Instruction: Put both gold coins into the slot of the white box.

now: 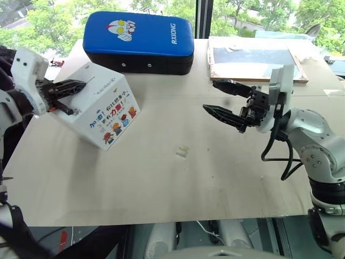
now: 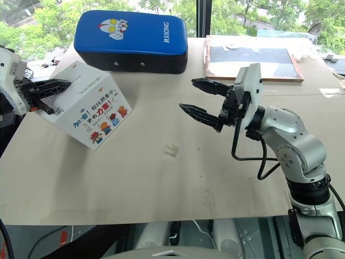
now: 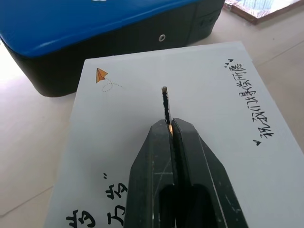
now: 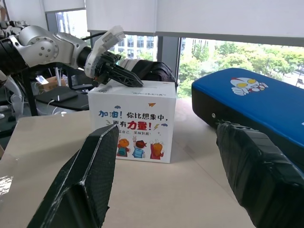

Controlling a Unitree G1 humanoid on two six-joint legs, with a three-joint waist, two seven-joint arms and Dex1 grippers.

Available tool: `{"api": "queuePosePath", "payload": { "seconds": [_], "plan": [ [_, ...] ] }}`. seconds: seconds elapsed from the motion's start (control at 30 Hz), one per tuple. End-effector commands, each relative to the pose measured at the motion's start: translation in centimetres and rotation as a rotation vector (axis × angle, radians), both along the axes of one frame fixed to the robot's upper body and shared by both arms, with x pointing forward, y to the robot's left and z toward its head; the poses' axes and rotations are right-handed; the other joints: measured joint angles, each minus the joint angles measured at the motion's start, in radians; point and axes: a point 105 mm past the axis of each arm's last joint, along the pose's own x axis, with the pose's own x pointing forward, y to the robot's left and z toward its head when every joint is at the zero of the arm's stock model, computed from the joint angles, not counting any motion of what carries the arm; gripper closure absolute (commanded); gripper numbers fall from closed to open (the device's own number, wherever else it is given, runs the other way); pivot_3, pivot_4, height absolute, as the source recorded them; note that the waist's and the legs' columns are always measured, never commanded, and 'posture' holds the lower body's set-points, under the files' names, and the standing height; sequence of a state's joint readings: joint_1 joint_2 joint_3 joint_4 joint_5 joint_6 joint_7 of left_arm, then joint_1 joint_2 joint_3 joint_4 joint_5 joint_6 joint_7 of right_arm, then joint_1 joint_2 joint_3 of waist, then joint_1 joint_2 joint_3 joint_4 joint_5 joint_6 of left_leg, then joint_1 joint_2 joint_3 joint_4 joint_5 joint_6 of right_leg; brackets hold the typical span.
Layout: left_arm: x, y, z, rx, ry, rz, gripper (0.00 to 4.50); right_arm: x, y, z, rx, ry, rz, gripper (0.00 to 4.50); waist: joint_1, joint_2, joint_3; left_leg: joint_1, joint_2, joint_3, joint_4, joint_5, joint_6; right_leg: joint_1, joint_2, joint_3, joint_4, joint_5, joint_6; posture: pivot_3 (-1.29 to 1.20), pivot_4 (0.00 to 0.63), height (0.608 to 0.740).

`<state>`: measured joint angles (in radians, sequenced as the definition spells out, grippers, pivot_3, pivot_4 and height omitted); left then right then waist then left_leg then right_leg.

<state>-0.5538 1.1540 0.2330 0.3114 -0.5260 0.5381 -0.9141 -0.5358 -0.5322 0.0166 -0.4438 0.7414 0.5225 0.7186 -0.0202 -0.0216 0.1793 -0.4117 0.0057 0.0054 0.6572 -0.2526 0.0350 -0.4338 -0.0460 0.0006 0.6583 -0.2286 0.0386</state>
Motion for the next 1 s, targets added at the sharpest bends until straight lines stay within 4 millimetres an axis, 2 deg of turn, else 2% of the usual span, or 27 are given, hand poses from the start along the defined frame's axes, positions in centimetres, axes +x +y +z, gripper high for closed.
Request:
{"api": "queuePosePath", "payload": {
  "seconds": [0.03, 0.13, 0.23, 0.27, 0.37, 0.4, 0.5, 0.6, 0.67, 0.77, 0.9, 1.0],
  "plan": [
    [-0.1, 1.6, -0.9, 0.004, 0.037, 0.068, 4.50, -0.8, 0.1, 0.8, 0.011, -0.046, 0.016, 1.03, -0.004, 0.000, 0.000, 0.001, 0.000, 0.000, 0.001, 0.000, 0.000, 0.000, 0.000, 0.000, 0.002, 0.000, 0.000, 0.00, 0.150, 0.740],
    [-0.1, 1.4, -1.2, -0.005, 0.040, 0.042, 4.50, -0.9, 0.2, 0.7, 0.014, -0.044, 0.017, 1.03, -0.013, 0.000, 0.000, 0.001, 0.001, 0.000, 0.006, 0.000, 0.000, 0.000, 0.002, 0.001, 0.005, 0.000, 0.000, 0.00, 0.150, 0.740],
    [-0.2, 0.7, -0.7, -0.017, 0.007, -0.010, 3.65, -0.9, 0.1, 0.7, 0.012, -0.041, 0.016, 0.97, -0.017, 0.000, 0.000, 0.000, 0.003, 0.000, 0.011, 0.000, 0.000, 0.001, 0.003, 0.001, 0.006, 0.000, 0.000, 0.00, 0.150, 0.740],
    [-0.1, 0.5, -0.3, -0.018, -0.022, -0.018, 3.26, -0.9, 0.1, 0.6, 0.010, -0.038, 0.014, 0.97, -0.016, 0.000, 0.000, -0.001, 0.003, 0.000, 0.012, 0.000, 0.000, 0.001, 0.003, 0.001, 0.006, 0.000, 0.000, 0.00, 0.150, 0.740],
    [-0.3, -0.6, 1.5, -0.047, -0.120, -0.080, 1.68, -0.8, 0.0, 0.1, -0.003, -0.019, 0.007, 0.97, -0.010, 0.000, 0.000, -0.002, 0.002, 0.000, 0.013, 0.000, 0.000, 0.002, 0.002, 0.001, 0.005, 0.000, 0.000, 0.00, 0.150, 0.740],
    [-0.6, -1.4, 2.6, -0.072, -0.175, -0.125, 1.25, -0.7, 0.0, -0.2, -0.014, -0.009, 0.002, 0.97, -0.006, 0.000, 0.000, -0.002, 0.002, 0.000, 0.013, 0.000, 0.000, 0.002, 0.002, 0.001, 0.005, 0.000, 0.000, 0.00, 0.150, 0.740],
    [-2.1, -3.8, 5.9, -0.175, -0.312, -0.272, 1.25, -0.2, 0.1, -2.4, -0.081, 0.036, -0.030, 0.97, 0.005, -0.001, -0.001, -0.004, 0.002, 0.000, 0.014, 0.000, 0.000, 0.001, 0.001, 0.000, 0.005, 0.000, 0.000, 0.00, 0.150, 0.740],
    [-4.6, -7.4, 7.1, -0.216, -0.316, -0.473, 1.25, -0.2, 0.4, -5.6, -0.174, 0.090, -0.043, 0.97, 0.009, -0.004, -0.001, -0.005, 0.001, -0.002, 0.014, 0.000, 0.000, 0.001, -0.001, -0.002, 0.004, 0.000, 0.000, 0.00, 0.150, 0.740],
    [-6.2, -10.0, 6.3, -0.192, -0.249, -0.585, 1.25, -0.4, 1.0, -7.6, -0.229, 0.104, -0.035, 0.97, 0.008, -0.004, -0.001, -0.005, 0.001, -0.003, 0.014, 0.000, 0.000, 0.002, -0.002, -0.002, 0.003, 0.000, 0.000, 0.00, 0.150, 0.740],
    [-7.5, -12.4, 2.9, -0.089, -0.078, -0.645, 1.25, -0.3, 2.2, -10.0, -0.263, 0.143, -0.037, 0.97, -0.003, -0.003, -0.001, -0.004, 0.000, -0.001, 0.013, 0.000, 0.000, 0.002, -0.003, 0.000, 0.004, 0.000, 0.000, 0.00, 0.150, 0.740],
    [-9.0, -13.6, -3.3, 0.096, 0.164, -0.656, 1.25, 0.6, 3.5, -12.6, -0.308, 0.154, -0.073, 0.97, -0.014, -0.003, -0.001, -0.002, 0.001, -0.001, 0.013, 0.000, 0.000, 0.002, 0.002, 0.002, 0.005, 0.000, 0.000, 0.00, 0.150, 0.740],
    [-9.4, -13.8, -5.2, 0.157, 0.223, -0.639, 1.25, 1.4, 4.1, -13.2, -0.312, 0.149, -0.087, 0.97, -0.011, -0.003, -0.001, -0.001, 0.002, -0.001, 0.013, 0.000, -0.001, 0.002, 0.004, 0.003, 0.006, 0.000, -0.001, 0.00, 0.150, 0.740]
  ]
}}
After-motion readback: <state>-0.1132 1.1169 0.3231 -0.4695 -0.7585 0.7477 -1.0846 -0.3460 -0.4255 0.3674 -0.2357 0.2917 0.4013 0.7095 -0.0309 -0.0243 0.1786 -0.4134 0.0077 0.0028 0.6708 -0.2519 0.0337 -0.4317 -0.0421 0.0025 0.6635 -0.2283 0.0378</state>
